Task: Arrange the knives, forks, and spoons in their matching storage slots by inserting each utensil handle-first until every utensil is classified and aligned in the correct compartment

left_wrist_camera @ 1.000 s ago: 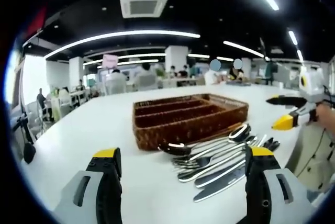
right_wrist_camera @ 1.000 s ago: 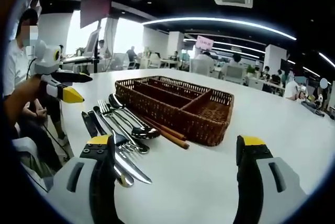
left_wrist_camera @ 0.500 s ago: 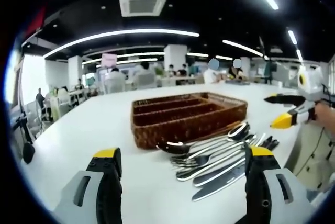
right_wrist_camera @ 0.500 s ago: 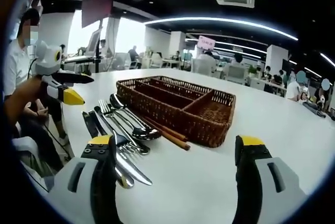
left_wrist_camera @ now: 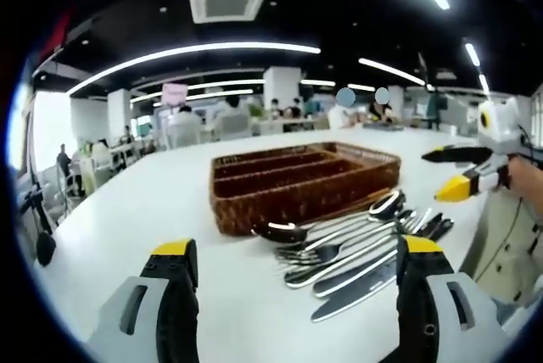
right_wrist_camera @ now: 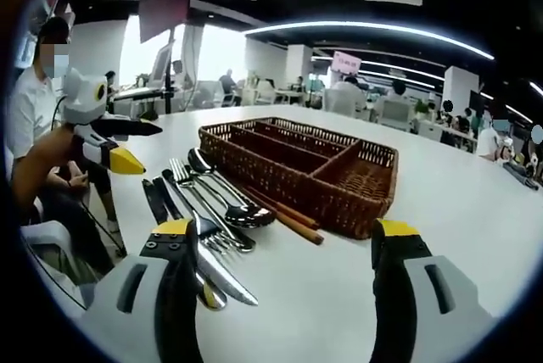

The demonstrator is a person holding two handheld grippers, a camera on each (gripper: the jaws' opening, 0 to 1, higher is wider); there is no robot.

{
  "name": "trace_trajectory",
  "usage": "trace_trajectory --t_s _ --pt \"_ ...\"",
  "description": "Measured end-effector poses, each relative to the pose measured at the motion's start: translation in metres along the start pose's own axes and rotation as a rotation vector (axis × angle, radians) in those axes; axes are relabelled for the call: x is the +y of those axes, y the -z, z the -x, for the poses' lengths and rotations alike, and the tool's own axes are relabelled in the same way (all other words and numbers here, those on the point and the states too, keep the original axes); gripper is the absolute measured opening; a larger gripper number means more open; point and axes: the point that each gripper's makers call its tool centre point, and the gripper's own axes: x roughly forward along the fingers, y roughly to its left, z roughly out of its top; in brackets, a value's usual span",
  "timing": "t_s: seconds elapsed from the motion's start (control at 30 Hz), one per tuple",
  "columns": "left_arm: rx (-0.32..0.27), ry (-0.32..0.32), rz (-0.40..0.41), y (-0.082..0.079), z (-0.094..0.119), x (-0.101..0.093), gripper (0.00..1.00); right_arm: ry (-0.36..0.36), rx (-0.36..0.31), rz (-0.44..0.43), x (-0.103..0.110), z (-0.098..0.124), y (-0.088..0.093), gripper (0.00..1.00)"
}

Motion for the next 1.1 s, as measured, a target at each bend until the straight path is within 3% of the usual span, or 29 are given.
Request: trace_trajectory --t_s 0.5,0.87,1.1 --pt "0.026 0.007 -0.005 0.007 -0.002 0.000 0.96 -0.063 -0.005 0.030 0.012 -0.015 -0.013 0.77" --pt "0.034 0.013 -0.015 0.009 -0.001 -0.002 0.94 -0.145 0.025 0.034 0.030 -0.024 -0.014 0.63" --pt "0.037 0.010 -0.021 0.010 0.001 -0.003 0.93 -0.169 0.040 0.060 0.036 -0.030 -0.015 0.61"
